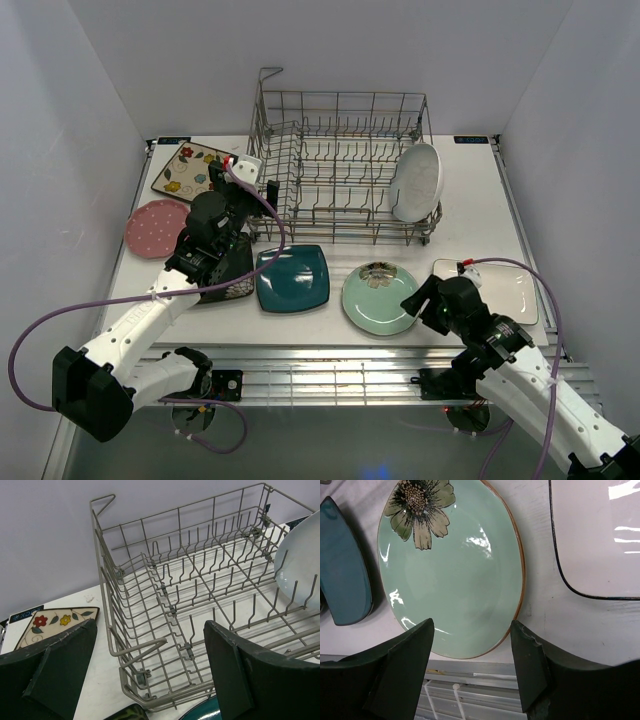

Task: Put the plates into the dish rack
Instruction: Pick up the plate at the center of the board.

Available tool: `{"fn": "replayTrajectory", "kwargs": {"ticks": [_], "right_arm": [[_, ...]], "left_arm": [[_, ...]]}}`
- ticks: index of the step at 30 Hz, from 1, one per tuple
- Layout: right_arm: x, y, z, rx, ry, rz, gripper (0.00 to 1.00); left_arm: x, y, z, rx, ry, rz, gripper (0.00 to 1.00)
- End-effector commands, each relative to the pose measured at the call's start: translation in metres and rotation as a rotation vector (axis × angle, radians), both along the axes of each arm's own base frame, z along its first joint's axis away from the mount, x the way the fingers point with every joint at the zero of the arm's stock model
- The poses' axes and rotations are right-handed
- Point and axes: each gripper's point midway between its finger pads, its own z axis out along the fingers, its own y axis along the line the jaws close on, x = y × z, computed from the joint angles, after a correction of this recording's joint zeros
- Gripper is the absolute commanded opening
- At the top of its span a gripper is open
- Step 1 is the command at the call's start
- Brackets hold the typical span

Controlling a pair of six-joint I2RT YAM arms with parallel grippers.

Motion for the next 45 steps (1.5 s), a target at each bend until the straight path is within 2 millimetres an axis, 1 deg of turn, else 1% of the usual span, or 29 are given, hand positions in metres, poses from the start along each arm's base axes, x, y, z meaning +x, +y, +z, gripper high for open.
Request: {"fn": "replayTrajectory", "kwargs": {"ticks": [1,2,4,5,11,14,19,21,22,24,25,31,35,42,44,45], "right_arm": [[0.000,0.002,0.001,-0.002,0.002,0.010,0.68],[-0.002,0.002,-0.006,-0.005,0.014,0.013,0.68],[-0.001,0.006,-0.010,0.016,0.015,0.021,0.68],[-0.003,0.007,-0.016,0.014,0.027,0.022,0.68],[-0.003,0.011,-0.031,0.032,0.043,0.029,0.68],[-0.001,0.016,-0.032,0.056,0.030,0.035,0.68],[0.000,0.019,-0.043,0.082,0.026,0.029,0.67],[0.002,0.023,-0.043,0.110,0.018,0.029,0.67],[0.001,0.023,-0.047,0.112,0.023,0.029,0.67],[0.003,0.026,-0.047,0.130,0.014,0.027,0.67],[0.002,0.025,-0.051,0.127,0.019,0.027,0.67],[0.005,0.028,-0.054,0.151,0.011,0.014,0.65],[0.006,0.029,-0.056,0.166,0.017,0.001,0.62],[0.001,0.028,-0.070,0.207,0.047,-0.038,0.59],[0.001,0.029,-0.071,0.223,0.042,-0.048,0.59],[0.004,0.031,-0.066,0.248,0.026,-0.056,0.58]], "left_arm": [[-0.002,0.001,0.007,-0.009,-0.023,-0.002,0.98],[-0.002,0.001,0.007,-0.009,-0.023,-0.002,0.98],[-0.002,0.001,0.007,-0.010,-0.024,-0.002,0.98],[-0.002,0.000,0.006,-0.008,-0.021,-0.003,0.98],[-0.001,0.000,0.005,-0.008,-0.021,-0.004,0.98],[-0.001,0.000,0.005,-0.007,-0.020,-0.004,0.98],[-0.001,-0.001,0.005,-0.008,-0.021,-0.005,0.98],[-0.001,0.000,0.005,-0.005,-0.022,-0.003,0.98],[-0.001,-0.001,0.005,-0.007,-0.022,-0.005,0.98],[-0.001,0.000,0.006,-0.008,-0.023,-0.002,0.98],[-0.001,0.000,0.006,-0.008,-0.023,-0.002,0.98],[-0.001,0.000,0.005,-0.006,-0.023,-0.002,0.98],[-0.001,0.001,0.006,-0.004,-0.026,0.000,0.98],[-0.001,0.000,0.005,-0.004,-0.023,-0.002,0.98],[-0.001,0.000,0.004,-0.002,-0.022,-0.002,0.98],[-0.001,0.000,0.005,-0.002,-0.023,-0.003,0.98]]}}
